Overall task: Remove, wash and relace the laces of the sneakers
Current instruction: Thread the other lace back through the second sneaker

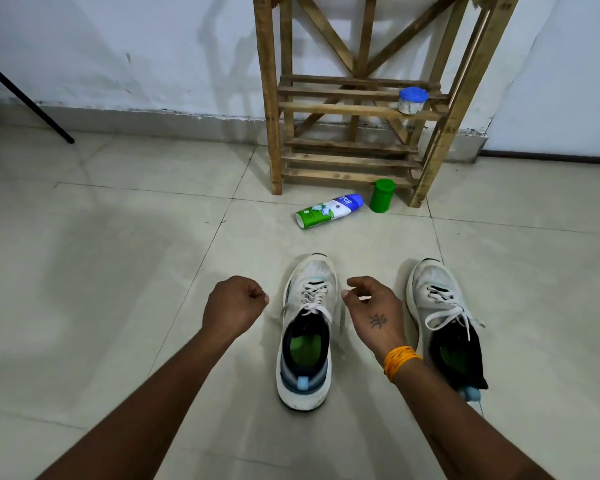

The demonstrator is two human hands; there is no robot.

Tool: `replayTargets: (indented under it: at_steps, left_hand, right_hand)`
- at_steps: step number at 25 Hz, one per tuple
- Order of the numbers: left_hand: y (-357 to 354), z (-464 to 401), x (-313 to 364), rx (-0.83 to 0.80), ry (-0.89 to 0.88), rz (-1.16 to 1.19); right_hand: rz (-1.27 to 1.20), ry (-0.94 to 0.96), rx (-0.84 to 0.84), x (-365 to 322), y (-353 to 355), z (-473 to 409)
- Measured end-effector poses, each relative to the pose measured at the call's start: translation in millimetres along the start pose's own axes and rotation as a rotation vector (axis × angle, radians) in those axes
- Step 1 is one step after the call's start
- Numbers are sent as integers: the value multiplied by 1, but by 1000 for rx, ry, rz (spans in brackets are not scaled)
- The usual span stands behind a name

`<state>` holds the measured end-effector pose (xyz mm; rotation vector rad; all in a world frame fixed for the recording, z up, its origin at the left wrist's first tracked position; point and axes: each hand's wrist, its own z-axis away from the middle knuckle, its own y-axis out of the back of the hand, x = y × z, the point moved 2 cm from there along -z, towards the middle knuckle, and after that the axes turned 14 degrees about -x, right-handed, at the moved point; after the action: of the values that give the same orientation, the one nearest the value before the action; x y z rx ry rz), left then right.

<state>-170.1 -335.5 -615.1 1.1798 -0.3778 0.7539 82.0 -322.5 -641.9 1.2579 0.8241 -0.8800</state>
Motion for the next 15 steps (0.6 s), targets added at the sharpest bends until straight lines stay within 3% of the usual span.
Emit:
replayTargets:
  at_steps: [2, 4, 7, 9, 15]
  left_hand:
    - [-8, -2, -6, 18, 41, -164]
    - [-18, -3, -2, 93, 34, -186]
    - [-39, -6, 11, -70, 93, 41]
    - [-49, -8, 16, -190, 166, 142]
    - [-49, -10, 10, -232, 175, 478]
  right_hand:
    - [100, -54, 46, 10, 0, 1]
    - [108, -194, 49, 16, -3, 4]
    - [-205, -515, -200, 13, -15, 19]
    - [-359, -633, -328, 7, -20, 28]
    - [-618, -661, -326, 3, -24, 22]
